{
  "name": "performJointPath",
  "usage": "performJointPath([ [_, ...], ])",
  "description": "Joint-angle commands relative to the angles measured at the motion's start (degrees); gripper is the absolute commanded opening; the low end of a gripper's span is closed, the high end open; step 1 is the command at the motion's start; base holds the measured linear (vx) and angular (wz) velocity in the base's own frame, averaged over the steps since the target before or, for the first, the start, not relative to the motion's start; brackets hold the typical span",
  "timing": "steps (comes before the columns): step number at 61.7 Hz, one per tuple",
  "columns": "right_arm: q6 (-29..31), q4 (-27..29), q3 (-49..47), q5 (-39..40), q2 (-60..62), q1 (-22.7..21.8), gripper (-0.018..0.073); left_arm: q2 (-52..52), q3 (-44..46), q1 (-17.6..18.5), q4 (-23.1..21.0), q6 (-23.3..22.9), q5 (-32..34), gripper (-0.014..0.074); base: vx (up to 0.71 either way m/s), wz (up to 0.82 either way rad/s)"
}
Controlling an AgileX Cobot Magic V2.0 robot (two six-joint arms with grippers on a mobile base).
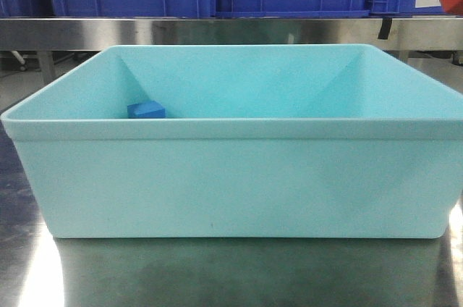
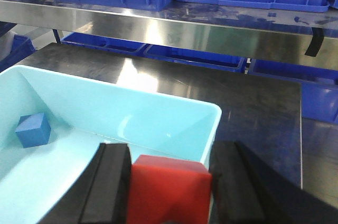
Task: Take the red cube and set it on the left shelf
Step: 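Hold the red cube raised in the right gripper above the bin, then drive the base away from the table holding the red cube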
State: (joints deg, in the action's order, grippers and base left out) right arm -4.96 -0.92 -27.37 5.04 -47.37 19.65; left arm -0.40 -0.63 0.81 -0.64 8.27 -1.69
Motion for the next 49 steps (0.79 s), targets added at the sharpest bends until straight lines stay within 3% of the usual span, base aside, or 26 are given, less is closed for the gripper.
performJointPath([
  [1,0.0,-0.1,-1.7,5.2,0.6,-0.3,0.0059,0.0,-1.3,0.4,-0.3,0.0,5.2,0.0106,0.00,0.00],
  [49,0.0,-0.1,-1.7,5.2,0.6,-0.3,0.0059,0.0,-1.3,0.4,-0.3,0.0,5.2,0.0106,-0.03,0.06],
])
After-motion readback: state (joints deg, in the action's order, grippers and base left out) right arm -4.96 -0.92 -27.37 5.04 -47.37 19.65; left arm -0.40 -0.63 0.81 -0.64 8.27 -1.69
